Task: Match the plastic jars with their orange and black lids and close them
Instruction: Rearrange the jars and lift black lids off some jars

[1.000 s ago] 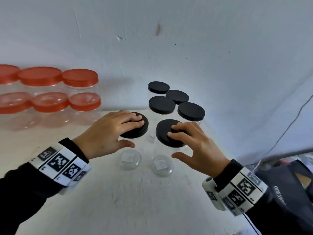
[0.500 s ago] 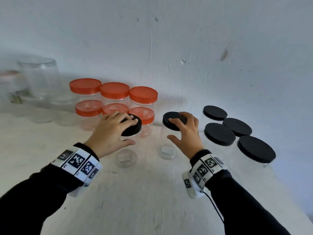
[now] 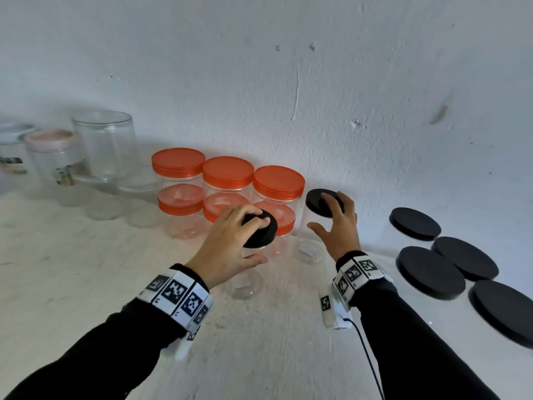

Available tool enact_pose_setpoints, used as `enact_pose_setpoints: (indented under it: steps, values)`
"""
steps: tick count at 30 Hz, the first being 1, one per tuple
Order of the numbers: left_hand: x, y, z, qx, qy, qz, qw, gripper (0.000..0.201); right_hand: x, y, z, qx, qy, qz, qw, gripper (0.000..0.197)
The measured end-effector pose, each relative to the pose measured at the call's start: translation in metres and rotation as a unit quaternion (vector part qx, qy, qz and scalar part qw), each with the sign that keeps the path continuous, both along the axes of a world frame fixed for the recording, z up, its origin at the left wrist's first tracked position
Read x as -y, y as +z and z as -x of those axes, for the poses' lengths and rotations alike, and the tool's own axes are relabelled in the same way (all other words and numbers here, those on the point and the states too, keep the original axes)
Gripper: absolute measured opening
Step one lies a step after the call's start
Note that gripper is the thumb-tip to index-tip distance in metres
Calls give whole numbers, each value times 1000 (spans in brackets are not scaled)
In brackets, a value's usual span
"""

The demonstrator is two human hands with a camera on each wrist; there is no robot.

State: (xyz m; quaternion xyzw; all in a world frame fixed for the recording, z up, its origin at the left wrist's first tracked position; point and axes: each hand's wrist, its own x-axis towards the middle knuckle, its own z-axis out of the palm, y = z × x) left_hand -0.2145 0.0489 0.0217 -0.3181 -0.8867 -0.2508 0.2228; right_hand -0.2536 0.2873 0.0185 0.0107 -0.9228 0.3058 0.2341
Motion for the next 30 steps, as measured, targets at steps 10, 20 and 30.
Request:
enact_pose_setpoints:
  steps: [10,20,30]
  values:
    - [-2,-1,6,8,-1,-8,1000,61,2,-3,16,-17,3,0,1000,64]
    - [-1,-3,7,13,-9,-19,1000,66,12,18,-6,28,-34,-107,993,75]
    - [-4,-2,5,7,9,-23,1000,63,-27,43,-110,-48,-85,-198,975,51]
